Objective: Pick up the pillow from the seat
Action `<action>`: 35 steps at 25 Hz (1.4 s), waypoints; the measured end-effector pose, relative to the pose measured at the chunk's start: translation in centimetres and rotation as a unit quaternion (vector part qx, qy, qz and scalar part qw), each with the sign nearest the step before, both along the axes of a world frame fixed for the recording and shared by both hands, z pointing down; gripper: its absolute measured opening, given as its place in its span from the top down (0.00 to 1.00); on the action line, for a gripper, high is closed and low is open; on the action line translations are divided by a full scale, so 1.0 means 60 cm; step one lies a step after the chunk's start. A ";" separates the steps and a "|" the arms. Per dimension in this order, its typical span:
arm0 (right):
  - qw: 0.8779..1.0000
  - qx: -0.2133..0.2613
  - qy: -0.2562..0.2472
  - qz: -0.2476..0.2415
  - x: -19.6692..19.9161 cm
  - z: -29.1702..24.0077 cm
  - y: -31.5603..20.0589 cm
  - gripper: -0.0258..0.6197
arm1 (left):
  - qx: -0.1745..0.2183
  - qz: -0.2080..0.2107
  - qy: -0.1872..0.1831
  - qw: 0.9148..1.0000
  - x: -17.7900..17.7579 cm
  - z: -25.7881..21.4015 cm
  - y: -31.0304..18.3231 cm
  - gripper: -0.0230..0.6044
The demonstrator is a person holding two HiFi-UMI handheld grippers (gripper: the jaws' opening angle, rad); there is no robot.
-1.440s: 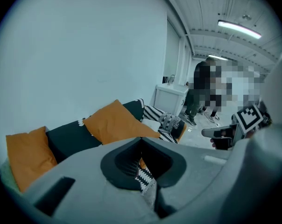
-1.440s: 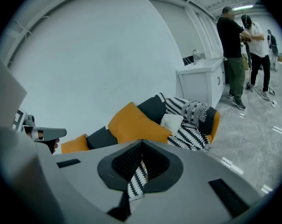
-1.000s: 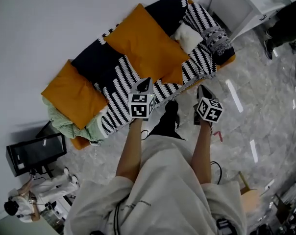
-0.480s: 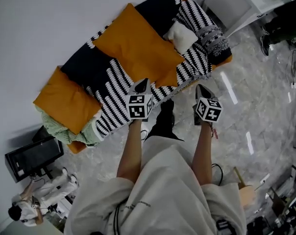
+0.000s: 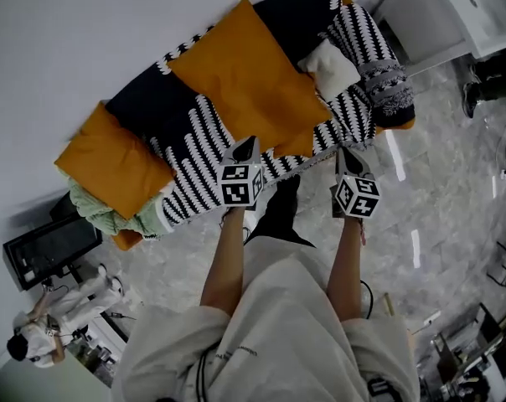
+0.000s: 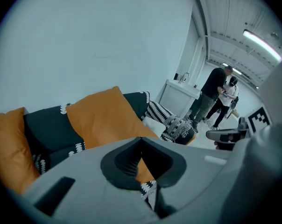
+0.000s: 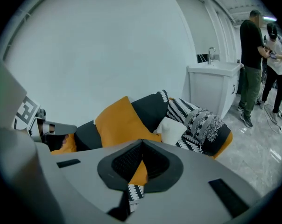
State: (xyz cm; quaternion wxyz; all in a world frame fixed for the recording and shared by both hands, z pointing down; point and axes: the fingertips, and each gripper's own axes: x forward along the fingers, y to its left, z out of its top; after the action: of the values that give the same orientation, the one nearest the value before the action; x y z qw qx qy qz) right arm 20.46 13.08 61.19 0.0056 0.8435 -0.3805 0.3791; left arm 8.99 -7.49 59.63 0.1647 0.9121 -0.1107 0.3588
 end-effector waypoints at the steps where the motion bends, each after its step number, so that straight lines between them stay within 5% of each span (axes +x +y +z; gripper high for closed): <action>1: 1.000 -0.004 -0.003 -0.002 0.011 0.006 -0.008 0.95 | -0.006 -0.001 -0.003 1.000 0.009 0.010 -0.003 0.95; 7: 1.000 -0.010 -0.005 -0.003 0.079 0.000 -0.048 0.95 | -0.019 -0.009 -0.006 1.000 0.063 0.016 -0.038 0.95; 14: 0.999 -0.012 0.029 -0.034 0.161 -0.063 -0.121 0.95 | -0.007 -0.050 0.046 0.998 0.146 -0.048 -0.113 0.95; 30: 0.996 -0.035 0.021 -0.076 0.209 -0.068 -0.189 0.95 | -0.016 -0.105 0.073 0.992 0.169 -0.078 -0.179 0.95; 35: 0.990 -0.041 0.022 -0.135 0.210 -0.058 -0.240 0.95 | -0.010 -0.135 0.068 0.989 0.161 -0.073 -0.192 0.95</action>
State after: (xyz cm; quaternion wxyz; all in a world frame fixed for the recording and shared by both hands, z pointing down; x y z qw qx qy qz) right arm 33.05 -1.32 57.71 0.0997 0.7915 -0.4753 0.3712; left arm 18.66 -19.04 55.23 0.2282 0.9092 -0.2175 0.2720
